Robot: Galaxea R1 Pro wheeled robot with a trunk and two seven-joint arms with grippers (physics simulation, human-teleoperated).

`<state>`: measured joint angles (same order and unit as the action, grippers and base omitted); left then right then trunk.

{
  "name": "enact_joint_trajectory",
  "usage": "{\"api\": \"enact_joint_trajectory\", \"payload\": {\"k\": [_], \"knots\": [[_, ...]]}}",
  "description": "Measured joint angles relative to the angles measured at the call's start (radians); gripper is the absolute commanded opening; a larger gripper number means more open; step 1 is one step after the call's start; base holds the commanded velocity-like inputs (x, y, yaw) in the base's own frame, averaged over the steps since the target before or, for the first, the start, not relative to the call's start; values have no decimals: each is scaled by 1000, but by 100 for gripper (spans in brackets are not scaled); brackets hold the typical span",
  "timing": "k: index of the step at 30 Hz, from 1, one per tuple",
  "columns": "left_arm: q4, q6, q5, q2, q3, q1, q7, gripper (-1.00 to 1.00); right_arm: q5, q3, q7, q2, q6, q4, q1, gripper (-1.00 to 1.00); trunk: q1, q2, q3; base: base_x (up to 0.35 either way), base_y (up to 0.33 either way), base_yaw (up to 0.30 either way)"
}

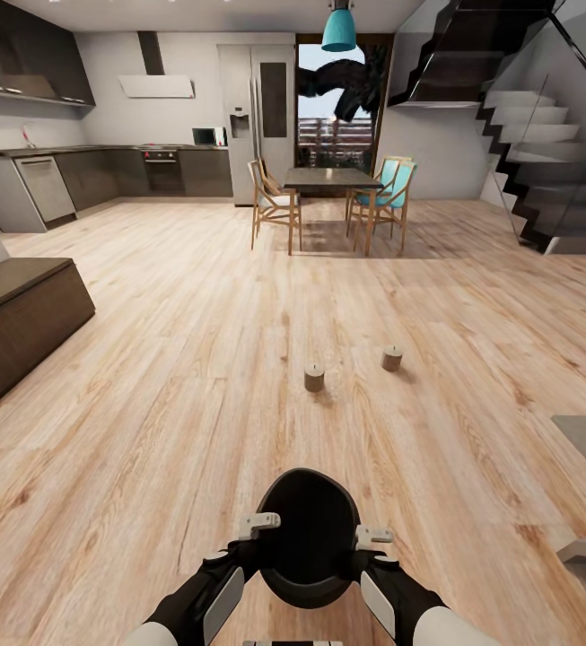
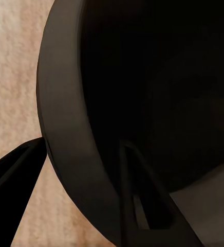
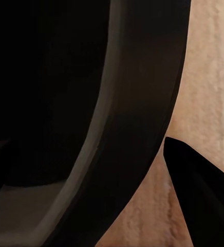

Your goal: Place each of the two pumpkins and all three candles from the living room inside a cabinet in the living room (use any cabinet), then make sure every cabinet is closed, and position the cauldron so it is next to a table in the living room.

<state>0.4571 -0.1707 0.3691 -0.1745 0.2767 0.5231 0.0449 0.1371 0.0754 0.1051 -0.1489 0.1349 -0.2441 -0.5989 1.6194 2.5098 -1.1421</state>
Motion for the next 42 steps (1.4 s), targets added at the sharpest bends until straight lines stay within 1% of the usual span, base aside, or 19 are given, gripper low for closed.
{"api": "enact_joint_trajectory", "payload": {"k": [9,16,26,27,42], "knots": [[-1,1,0,0,-1,0,0,-100,1,0,1,1,-2,0,0,-100,0,0,0,0,0,0],[-1,0,-3,0,-5,0,-2,-100,-6,-4,1,1,2,-2,0,-100,0,0,0,0,0,0],[-1,0,-2,0,-5,0,-2,-100,-3,-1,2,1,3,-3,0,-100,0,0,0,0,0,0],[-4,0,0,0,-4,0,-2,-100,4,4,4,1,3,0,1,-100,0,0,3,0,0,0],[-1,0,-6,0,-4,0,-3,-100,11,6,3,2,-5,1,1,-100,-7,-4,62,0,0,0]]}}
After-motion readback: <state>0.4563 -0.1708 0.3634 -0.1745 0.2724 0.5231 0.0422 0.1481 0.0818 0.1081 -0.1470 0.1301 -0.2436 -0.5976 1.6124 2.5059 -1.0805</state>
